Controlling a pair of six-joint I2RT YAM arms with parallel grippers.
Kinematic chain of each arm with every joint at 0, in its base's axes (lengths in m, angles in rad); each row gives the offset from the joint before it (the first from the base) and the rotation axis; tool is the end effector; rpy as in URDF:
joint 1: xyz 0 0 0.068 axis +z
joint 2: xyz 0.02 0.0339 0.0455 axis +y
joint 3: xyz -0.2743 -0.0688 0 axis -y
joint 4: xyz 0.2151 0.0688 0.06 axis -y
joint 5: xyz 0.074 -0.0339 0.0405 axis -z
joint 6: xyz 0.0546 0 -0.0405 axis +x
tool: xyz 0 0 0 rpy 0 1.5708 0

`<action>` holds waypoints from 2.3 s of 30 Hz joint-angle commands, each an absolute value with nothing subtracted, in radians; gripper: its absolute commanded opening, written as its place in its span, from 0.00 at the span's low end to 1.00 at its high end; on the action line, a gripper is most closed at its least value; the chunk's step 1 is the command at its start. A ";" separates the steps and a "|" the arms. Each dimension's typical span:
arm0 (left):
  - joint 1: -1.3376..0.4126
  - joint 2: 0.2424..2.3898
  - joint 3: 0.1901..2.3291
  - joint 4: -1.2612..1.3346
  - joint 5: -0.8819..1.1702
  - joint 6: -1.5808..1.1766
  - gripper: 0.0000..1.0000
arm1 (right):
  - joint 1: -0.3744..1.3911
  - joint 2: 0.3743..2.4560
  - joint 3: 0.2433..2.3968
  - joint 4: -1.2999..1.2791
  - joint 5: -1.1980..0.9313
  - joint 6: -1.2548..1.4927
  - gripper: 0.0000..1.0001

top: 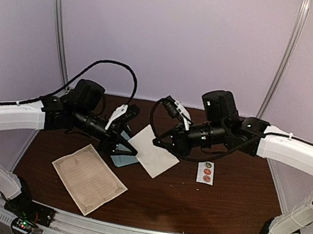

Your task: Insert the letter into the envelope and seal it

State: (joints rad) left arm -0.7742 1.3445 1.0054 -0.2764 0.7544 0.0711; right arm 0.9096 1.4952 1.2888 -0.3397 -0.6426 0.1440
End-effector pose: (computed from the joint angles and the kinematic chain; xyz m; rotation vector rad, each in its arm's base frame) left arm 0.1699 -0.2184 0.3001 1.3163 1.8248 -1.2127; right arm 0.1723 0.2748 0.3405 -1.2234 1.9177 1.2755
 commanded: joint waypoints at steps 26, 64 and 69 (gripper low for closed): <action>-0.848 1.196 0.770 0.666 0.619 -0.565 0.61 | 0.949 1.314 0.987 0.569 -0.547 0.504 0.00; -0.385 1.043 0.913 -0.124 0.140 -0.253 0.00 | 0.959 1.641 1.212 0.081 -0.095 0.422 0.59; -0.382 1.030 0.899 -0.156 0.106 -0.223 0.00 | 0.959 1.819 1.302 0.091 -0.132 0.419 0.54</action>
